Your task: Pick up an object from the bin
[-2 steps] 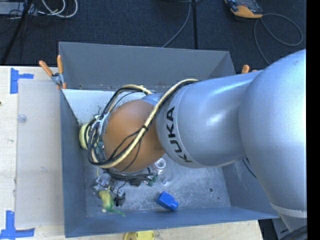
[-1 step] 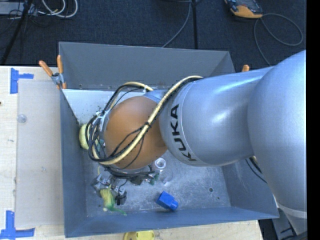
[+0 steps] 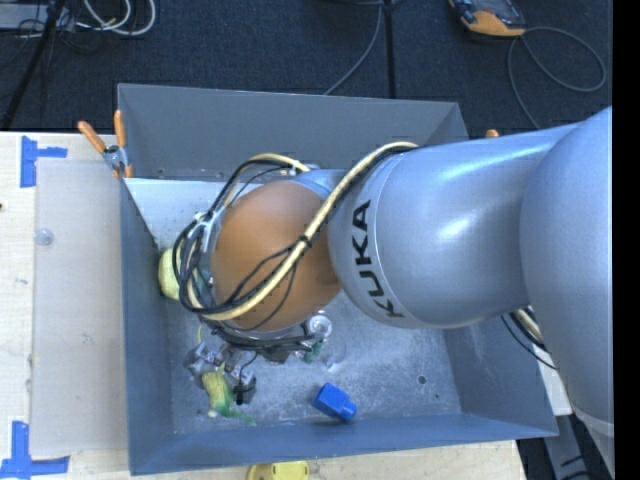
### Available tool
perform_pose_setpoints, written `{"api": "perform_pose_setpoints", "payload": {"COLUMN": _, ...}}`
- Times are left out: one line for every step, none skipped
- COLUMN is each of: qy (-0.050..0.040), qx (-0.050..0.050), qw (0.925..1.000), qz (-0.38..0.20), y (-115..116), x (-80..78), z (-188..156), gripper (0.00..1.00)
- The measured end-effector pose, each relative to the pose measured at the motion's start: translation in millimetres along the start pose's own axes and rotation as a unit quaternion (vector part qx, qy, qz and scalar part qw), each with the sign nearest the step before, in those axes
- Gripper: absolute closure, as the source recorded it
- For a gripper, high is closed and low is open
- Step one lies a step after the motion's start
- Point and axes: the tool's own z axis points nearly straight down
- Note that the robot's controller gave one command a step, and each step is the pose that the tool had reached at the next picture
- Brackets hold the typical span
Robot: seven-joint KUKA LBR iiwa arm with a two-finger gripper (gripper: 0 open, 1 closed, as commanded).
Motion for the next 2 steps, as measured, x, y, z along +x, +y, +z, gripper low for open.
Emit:
{"api": "perform_pose_setpoints", "payload": {"qy": -0.0021, "qx": 0.001, "qw": 1.0000, "qz": 0.001, "y": -0.6, "x": -1.1, "z": -12.3, "gripper": 1.00}}
{"api": "perform_pose_setpoints", "payload": {"qy": -0.0020, "qx": 0.001, "qw": 1.0000, "qz": 0.001, "y": -0.5, "x": -1.1, "z": -19.4, "gripper": 1.00}}
